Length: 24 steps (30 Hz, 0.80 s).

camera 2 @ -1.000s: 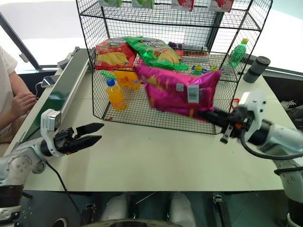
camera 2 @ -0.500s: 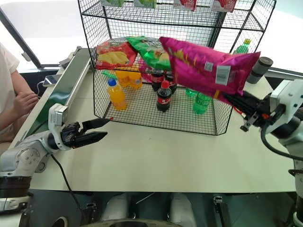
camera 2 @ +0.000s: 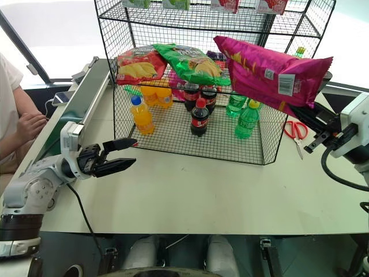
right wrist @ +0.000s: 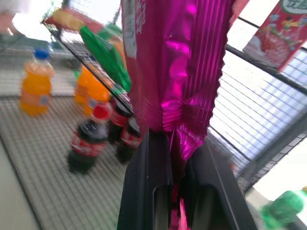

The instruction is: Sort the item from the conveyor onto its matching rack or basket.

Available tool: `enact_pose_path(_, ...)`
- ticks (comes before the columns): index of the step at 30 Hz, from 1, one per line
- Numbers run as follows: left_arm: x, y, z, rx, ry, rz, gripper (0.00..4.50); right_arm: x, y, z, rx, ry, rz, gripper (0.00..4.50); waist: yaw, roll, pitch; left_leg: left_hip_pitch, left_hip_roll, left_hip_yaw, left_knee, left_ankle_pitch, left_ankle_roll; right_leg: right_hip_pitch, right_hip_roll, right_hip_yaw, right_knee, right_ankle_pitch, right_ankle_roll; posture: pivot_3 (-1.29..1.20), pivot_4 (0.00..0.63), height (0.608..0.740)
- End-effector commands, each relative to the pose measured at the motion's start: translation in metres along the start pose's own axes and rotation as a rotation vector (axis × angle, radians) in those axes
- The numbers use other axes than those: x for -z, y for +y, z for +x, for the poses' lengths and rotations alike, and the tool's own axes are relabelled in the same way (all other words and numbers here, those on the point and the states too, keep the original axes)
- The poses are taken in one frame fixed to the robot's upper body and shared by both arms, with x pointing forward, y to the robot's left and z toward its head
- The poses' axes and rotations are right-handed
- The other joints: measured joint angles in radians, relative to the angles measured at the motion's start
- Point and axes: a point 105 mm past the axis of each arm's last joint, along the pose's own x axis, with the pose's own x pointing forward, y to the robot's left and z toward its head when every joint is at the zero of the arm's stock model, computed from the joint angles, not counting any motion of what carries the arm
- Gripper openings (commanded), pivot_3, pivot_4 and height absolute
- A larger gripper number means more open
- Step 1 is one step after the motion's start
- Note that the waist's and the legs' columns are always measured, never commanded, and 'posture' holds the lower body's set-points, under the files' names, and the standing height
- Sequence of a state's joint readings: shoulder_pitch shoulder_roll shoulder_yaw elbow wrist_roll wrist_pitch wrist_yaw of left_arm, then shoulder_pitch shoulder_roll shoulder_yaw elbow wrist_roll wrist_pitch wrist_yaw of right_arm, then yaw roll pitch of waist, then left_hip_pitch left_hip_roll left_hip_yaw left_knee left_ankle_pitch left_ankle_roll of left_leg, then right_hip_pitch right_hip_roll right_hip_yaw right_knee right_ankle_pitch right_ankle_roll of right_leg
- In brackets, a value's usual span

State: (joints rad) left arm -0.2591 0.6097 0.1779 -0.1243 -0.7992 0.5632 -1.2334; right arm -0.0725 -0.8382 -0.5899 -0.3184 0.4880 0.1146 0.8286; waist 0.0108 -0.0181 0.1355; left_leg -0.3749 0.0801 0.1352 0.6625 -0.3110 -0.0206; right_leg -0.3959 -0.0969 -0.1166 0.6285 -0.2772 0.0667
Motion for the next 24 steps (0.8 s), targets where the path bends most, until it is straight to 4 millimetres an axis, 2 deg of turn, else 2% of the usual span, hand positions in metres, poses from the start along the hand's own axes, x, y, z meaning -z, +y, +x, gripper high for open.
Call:
enact_pose_path(1,-0.014,-0.007,0.008,0.034,-0.024,0.061,4.45,-0.011,-0.006,0.004,0.024,-0.029,-0.203,0.00,-0.001,0.000,0.000,0.001,0.000,0.000,0.000,0.000,0.000,0.001,0.000,0.000,0.000,0.000,0.000,0.00,0.150,0.726)
enact_pose_path(3,-0.014,-0.006,0.008,0.027,-0.029,0.068,4.45,-0.010,-0.008,0.006,0.033,-0.020,-0.303,0.00,-0.005,0.000,0.000,0.001,0.000,0.000,0.000,0.000,-0.001,0.001,0.000,0.000,0.000,0.000,0.000,0.00,0.150,0.726)
enact_pose_path(6,-0.017,-0.004,0.010,0.002,-0.063,0.102,4.45,-0.006,-0.001,0.010,0.006,-0.004,-0.471,0.00,-0.005,0.000,0.000,0.001,0.000,0.000,0.000,0.004,-0.006,0.000,0.001,0.000,0.000,0.000,0.001,0.00,0.150,0.726)
enact_pose_path(9,-0.023,0.000,0.017,-0.032,-0.108,0.166,4.45,-0.003,-0.016,0.013,0.087,0.028,-0.607,0.00,-0.006,0.001,0.000,0.001,0.000,0.000,0.000,0.004,-0.007,0.001,0.000,0.000,0.001,0.000,0.001,0.00,0.150,0.726)
enact_pose_path(13,-0.024,-0.006,0.028,-0.036,-0.146,0.203,4.45,0.002,-0.012,0.024,0.083,0.030,-0.770,0.00,-0.007,0.001,0.000,0.001,0.000,0.000,0.001,0.004,-0.008,0.001,0.000,0.000,0.001,0.001,0.002,0.00,0.150,0.726)
enact_pose_path(19,-0.020,-0.008,0.032,-0.050,-0.156,0.204,4.45,0.021,-0.008,0.041,0.072,0.091,-0.868,0.00,-0.010,0.001,0.001,0.001,0.000,0.001,0.001,0.005,-0.009,0.001,0.001,0.001,0.001,0.001,0.002,0.00,0.150,0.726)
enact_pose_path(24,-0.020,-0.008,0.035,-0.076,-0.175,0.221,4.45,0.034,-0.015,0.051,0.140,0.127,-0.895,0.00,-0.022,0.001,0.001,0.001,0.000,0.000,0.001,0.006,-0.010,0.001,0.001,0.001,0.001,0.001,0.002,0.00,0.150,0.726)
